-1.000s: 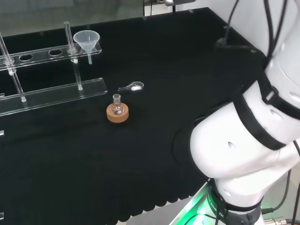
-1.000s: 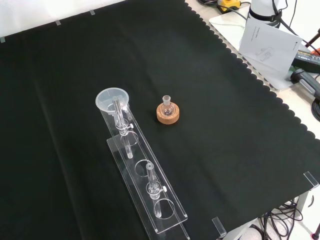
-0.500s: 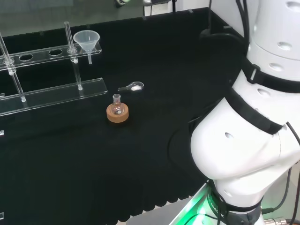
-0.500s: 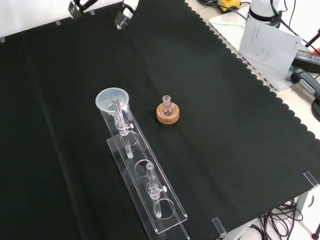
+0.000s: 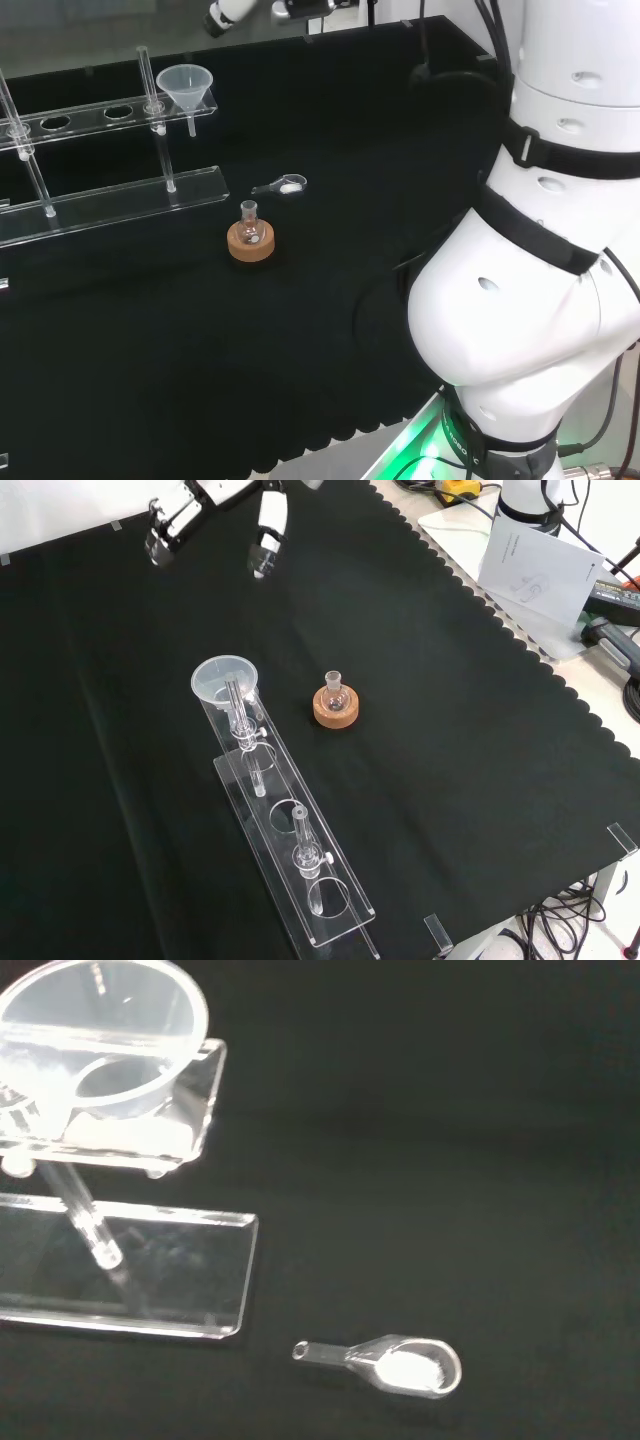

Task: Pick up the funnel from the transparent funnel stand.

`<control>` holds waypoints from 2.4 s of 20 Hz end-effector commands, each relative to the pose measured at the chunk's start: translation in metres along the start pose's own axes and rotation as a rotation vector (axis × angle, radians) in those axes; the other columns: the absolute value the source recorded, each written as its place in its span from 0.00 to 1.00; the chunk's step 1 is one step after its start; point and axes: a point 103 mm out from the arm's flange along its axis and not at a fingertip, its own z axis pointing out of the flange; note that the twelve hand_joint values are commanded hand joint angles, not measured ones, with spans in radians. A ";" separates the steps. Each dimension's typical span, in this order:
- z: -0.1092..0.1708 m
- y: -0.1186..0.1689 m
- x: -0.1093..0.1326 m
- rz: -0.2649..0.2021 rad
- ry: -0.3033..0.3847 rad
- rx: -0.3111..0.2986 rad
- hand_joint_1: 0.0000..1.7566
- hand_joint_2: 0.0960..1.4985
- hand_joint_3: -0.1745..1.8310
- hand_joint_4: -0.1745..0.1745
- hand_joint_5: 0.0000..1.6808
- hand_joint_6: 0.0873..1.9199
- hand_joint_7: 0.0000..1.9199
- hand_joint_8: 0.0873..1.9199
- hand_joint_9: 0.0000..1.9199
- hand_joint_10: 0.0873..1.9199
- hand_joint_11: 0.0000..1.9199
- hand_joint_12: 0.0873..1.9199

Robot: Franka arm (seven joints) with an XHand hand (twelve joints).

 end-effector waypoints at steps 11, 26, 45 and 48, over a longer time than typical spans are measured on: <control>0.031 0.029 0.056 -0.007 -0.090 0.094 0.32 0.47 0.20 0.42 0.05 0.00 0.00 0.14 0.01 0.43 0.09 0.79; 0.051 0.054 0.076 -0.022 -0.102 0.184 0.32 0.46 0.20 0.40 0.00 0.00 0.00 0.03 0.00 0.41 0.09 0.80; 0.068 0.073 0.086 -0.048 -0.130 0.197 0.33 0.45 0.20 0.46 0.00 0.00 0.00 0.00 0.00 0.41 0.11 0.80; 0.070 0.075 0.085 -0.053 -0.134 0.195 0.34 0.45 0.20 0.47 0.00 0.00 0.00 0.04 0.00 0.43 0.11 0.80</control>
